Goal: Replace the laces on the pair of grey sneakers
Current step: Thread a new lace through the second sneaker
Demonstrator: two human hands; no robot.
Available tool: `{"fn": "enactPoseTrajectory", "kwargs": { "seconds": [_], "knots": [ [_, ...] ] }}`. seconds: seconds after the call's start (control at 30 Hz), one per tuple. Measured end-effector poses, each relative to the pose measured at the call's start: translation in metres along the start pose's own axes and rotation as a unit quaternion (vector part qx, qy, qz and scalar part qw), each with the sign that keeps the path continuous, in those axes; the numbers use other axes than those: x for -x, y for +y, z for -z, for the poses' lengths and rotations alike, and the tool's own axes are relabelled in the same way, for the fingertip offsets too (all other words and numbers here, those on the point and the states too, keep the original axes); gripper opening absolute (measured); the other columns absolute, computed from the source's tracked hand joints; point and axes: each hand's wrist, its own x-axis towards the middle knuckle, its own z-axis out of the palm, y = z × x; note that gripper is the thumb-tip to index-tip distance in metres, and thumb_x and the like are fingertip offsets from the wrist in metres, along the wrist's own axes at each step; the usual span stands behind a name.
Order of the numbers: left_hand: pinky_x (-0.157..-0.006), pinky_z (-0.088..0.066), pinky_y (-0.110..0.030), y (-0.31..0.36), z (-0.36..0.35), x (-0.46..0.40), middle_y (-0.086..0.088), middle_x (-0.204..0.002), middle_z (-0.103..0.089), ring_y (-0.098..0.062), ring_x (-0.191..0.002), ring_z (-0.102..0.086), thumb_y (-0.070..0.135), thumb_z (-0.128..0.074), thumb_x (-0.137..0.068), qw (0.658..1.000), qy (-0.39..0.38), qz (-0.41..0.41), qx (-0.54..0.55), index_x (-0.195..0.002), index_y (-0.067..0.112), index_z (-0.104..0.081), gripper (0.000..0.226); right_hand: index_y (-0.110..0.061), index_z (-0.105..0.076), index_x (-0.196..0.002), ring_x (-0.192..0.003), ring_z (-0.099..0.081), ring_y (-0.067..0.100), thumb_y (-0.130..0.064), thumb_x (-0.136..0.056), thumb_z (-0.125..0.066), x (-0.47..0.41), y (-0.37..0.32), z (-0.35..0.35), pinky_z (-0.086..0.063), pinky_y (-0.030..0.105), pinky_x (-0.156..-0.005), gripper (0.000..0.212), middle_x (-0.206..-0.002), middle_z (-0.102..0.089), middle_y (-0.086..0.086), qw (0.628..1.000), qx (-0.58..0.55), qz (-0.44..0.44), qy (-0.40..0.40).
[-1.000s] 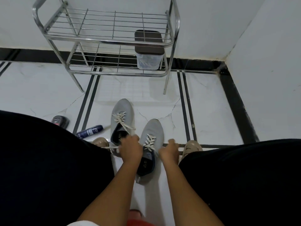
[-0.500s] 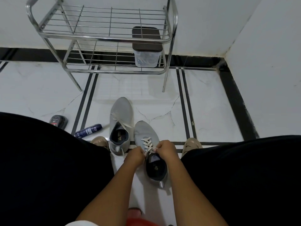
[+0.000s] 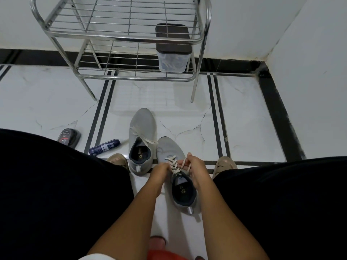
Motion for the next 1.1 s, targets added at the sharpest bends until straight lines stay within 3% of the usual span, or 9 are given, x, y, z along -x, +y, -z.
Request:
{"fn": "enactPoseTrajectory", "kwargs": {
  "seconds": [0.07,0.17,0.27,0.37,0.47,0.63,0.77,0.93,1.1],
  "knots": [
    [-0.045,-0.044,-0.018,0.0,-0.005,0.003,0.003,-0.047,-0.055,-0.009,-0.044,-0.056,0.015,-0.038,-0.1,0.992,-0.03,0.02,0.118,-0.066,0.01,-0.051,0.037,-0.003,-0.058,-0.086,-0.056,-0.063,0.021,-0.03,-0.102,-0.04,0.002,0.001,-0.001,-0.053,0.03,-0.058,0.036,-0.069,-0.065,0.01,0.997,-0.07,-0.022,0.002],
    [-0.048,-0.051,-0.021,0.0,-0.009,0.006,-0.007,-0.057,-0.056,-0.021,-0.058,-0.06,0.012,-0.03,-0.101,0.968,-0.057,0.019,0.242,-0.065,0.008,-0.044,0.039,-0.013,-0.043,-0.069,-0.046,-0.045,0.018,-0.026,-0.102,-0.039,-0.001,-0.002,-0.006,-0.041,0.025,-0.052,0.036,-0.055,-0.049,0.004,0.994,-0.108,-0.03,0.017],
    [-0.054,-0.038,-0.023,-0.008,-0.007,-0.008,-0.003,-0.054,-0.04,-0.018,-0.057,-0.042,0.014,-0.03,-0.102,0.963,-0.014,0.009,0.27,-0.066,0.014,-0.036,0.036,-0.016,-0.039,-0.067,-0.045,-0.032,0.014,-0.027,-0.102,-0.038,-0.011,0.002,-0.008,-0.026,0.026,-0.048,0.036,-0.05,-0.041,-0.002,0.996,-0.081,-0.026,0.034],
    [-0.047,-0.028,-0.02,-0.018,-0.005,-0.023,0.001,-0.052,-0.034,-0.012,-0.05,-0.032,0.02,-0.03,-0.104,0.949,-0.003,0.015,0.315,-0.068,0.016,-0.035,0.037,-0.017,-0.038,-0.066,-0.042,-0.027,0.012,-0.026,-0.102,-0.038,-0.016,0.008,-0.006,-0.019,0.023,-0.042,0.037,-0.052,-0.034,-0.001,0.989,-0.128,-0.032,0.072],
    [-0.041,-0.029,-0.018,-0.02,-0.007,-0.03,0.001,-0.06,-0.035,-0.009,-0.046,-0.035,0.014,-0.028,-0.104,0.967,-0.011,-0.01,0.256,-0.076,0.017,-0.038,0.03,-0.017,-0.041,-0.067,-0.038,-0.027,0.01,-0.029,-0.101,-0.04,-0.017,0.01,-0.006,-0.021,0.021,-0.037,0.036,-0.054,-0.037,-0.002,0.993,-0.081,-0.02,0.084],
    [-0.046,-0.034,-0.014,-0.023,-0.009,-0.032,0.002,-0.069,-0.048,-0.005,-0.054,-0.04,0.011,-0.04,-0.102,0.984,-0.081,-0.071,0.145,-0.096,0.012,-0.058,0.019,-0.013,-0.061,-0.079,-0.05,-0.039,0.011,-0.022,-0.097,-0.048,-0.016,0.008,-0.011,-0.039,0.024,-0.05,0.025,-0.064,-0.053,-0.001,0.999,-0.003,0.019,0.037],
    [-0.05,-0.035,-0.014,-0.023,-0.006,-0.033,0.004,-0.074,-0.055,-0.003,-0.057,-0.044,0.008,-0.044,-0.1,0.984,-0.101,-0.078,0.128,-0.117,0.01,-0.06,0.023,-0.013,-0.067,-0.093,-0.053,-0.047,0.009,-0.015,-0.099,-0.05,-0.015,0.012,-0.011,-0.049,0.021,-0.052,0.018,-0.074,-0.057,0.006,0.999,-0.026,0.027,-0.025],
    [-0.049,-0.039,-0.013,-0.019,-0.005,-0.031,0.002,-0.082,-0.064,-0.001,-0.056,-0.053,0.009,-0.047,-0.099,0.983,-0.085,-0.083,0.137,-0.115,0.013,-0.06,0.022,-0.008,-0.068,-0.106,-0.065,-0.058,0.014,0.002,-0.096,-0.046,-0.012,0.013,-0.009,-0.055,0.022,-0.058,0.026,-0.083,-0.066,0.01,0.995,-0.066,0.031,-0.069],
    [-0.049,-0.037,-0.013,-0.016,-0.005,-0.032,0.004,-0.077,-0.063,-0.001,-0.055,-0.051,0.013,-0.049,-0.099,0.984,-0.077,-0.088,0.135,-0.123,0.008,-0.059,0.027,-0.011,-0.066,-0.111,-0.062,-0.062,0.011,0.005,-0.096,-0.044,-0.008,0.011,-0.009,-0.053,0.021,-0.055,0.031,-0.084,-0.068,0.007,0.993,-0.093,0.02,-0.071]
  ]
}}
